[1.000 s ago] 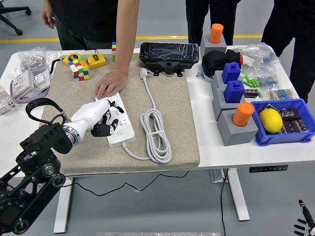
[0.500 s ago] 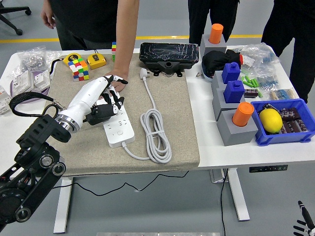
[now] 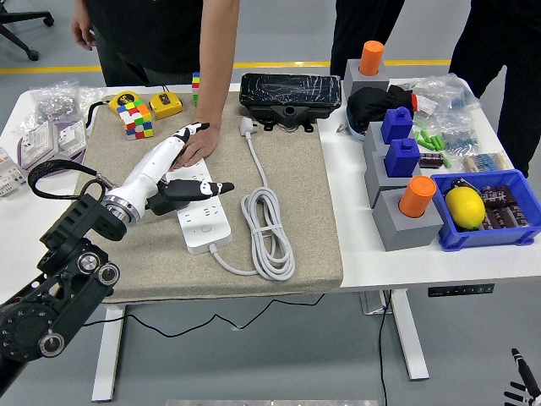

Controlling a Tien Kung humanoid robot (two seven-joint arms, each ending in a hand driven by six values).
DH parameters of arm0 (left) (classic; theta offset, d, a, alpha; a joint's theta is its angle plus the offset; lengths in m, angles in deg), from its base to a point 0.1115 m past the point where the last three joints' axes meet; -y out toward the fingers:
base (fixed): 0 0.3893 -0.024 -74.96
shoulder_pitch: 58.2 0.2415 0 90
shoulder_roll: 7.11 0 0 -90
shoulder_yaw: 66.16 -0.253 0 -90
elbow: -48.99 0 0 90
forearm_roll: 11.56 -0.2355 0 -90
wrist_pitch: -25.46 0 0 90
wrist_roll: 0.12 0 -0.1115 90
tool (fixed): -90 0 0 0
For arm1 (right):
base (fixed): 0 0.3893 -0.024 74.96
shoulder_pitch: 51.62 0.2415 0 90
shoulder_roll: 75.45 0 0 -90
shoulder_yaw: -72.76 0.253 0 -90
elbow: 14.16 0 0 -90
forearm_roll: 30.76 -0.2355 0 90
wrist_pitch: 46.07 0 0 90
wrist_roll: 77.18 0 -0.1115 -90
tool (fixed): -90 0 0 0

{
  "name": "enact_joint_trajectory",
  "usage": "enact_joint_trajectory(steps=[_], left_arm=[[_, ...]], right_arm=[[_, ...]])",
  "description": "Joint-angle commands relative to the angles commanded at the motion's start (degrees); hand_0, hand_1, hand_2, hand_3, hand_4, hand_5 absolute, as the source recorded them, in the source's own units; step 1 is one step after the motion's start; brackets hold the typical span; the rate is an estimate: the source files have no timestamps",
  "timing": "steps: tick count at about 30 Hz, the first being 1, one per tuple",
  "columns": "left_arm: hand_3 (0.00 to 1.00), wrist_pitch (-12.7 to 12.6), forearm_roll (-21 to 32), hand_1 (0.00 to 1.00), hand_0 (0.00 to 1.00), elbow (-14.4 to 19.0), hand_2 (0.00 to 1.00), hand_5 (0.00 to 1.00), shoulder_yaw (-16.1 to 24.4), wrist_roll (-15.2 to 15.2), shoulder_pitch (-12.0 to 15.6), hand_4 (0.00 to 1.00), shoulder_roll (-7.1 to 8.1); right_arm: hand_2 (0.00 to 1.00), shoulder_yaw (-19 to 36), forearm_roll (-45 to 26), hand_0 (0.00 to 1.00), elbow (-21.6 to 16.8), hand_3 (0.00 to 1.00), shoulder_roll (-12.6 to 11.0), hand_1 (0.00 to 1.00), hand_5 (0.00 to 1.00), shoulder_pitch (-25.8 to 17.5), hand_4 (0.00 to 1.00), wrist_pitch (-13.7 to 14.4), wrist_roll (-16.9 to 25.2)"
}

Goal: Pick up the plug,place it near the board,insert it into the board,press the button

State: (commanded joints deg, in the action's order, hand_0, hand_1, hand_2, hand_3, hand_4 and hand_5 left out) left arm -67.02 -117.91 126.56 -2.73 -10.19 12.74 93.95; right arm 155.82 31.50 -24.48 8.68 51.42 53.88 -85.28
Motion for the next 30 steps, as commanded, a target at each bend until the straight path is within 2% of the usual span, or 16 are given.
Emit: enact_joint_trajectory(steps=[6,7,11,12,18,19,23,24,30], left_arm=[[0.998,-1.18,-2.79,0.998,0.998,-5.54,0.998,0.376,-0.52,0.59,-1.06,0.998,-0.23],[0.968,-1.23,-3.21,0.998,0.998,-6.46,0.991,0.283,-0.56,0.61,-1.22,0.998,-0.28],[0.968,-1.66,-5.14,0.998,0.998,-8.62,0.991,0.283,-0.62,0.67,-1.55,0.998,-0.36],[0.889,-1.62,-5.57,0.975,0.928,-8.95,0.907,0.261,-0.60,0.61,-1.61,0.998,-0.38],[0.889,-1.63,-7.67,0.975,0.928,-9.93,0.907,0.261,-0.46,-0.08,-1.85,0.998,-0.45],[0.850,-1.69,-7.96,0.899,0.859,-10.20,0.821,0.255,-0.46,-0.12,-1.94,0.998,-0.45],[0.850,-1.89,-8.76,0.899,0.859,-10.76,0.821,0.255,-0.60,-0.19,-2.03,0.998,-0.42],[0.806,-1.98,-8.98,0.783,0.754,-11.04,0.748,0.234,-0.58,-0.17,-2.05,0.998,-0.44],[0.806,-2.52,-9.40,0.783,0.754,-12.25,0.748,0.234,-0.73,0.09,-2.12,0.998,-0.57]], right_arm=[[0.743,-0.08,0.01,0.797,0.00,0.809,-0.15,0.746,0.998,0.23,0.998,0.05,-0.08],[0.740,-0.09,0.01,0.797,0.00,0.810,-0.19,0.744,0.998,0.25,0.998,0.04,-0.10],[0.740,0.16,0.25,0.797,0.00,0.810,-0.20,0.744,0.998,0.23,0.998,-0.01,-0.15],[0.740,0.16,0.25,0.797,0.00,0.809,-0.19,0.742,0.998,0.24,0.998,-0.02,-0.14],[0.740,0.14,0.15,0.797,0.00,0.809,-0.16,0.742,0.998,0.38,0.998,-0.04,-0.01],[0.739,0.06,0.06,0.797,0.00,0.809,-0.20,0.741,0.998,0.46,0.998,-0.04,0.03],[0.739,0.07,-0.04,0.797,0.00,0.809,-0.27,0.741,0.998,0.60,0.998,-0.02,0.08],[0.738,0.15,0.01,0.795,0.00,0.809,-0.28,0.740,0.998,0.62,0.998,0.00,0.07],[0.738,0.16,-0.03,0.795,0.00,0.809,-0.29,0.740,0.998,0.64,0.998,-0.02,0.09]])
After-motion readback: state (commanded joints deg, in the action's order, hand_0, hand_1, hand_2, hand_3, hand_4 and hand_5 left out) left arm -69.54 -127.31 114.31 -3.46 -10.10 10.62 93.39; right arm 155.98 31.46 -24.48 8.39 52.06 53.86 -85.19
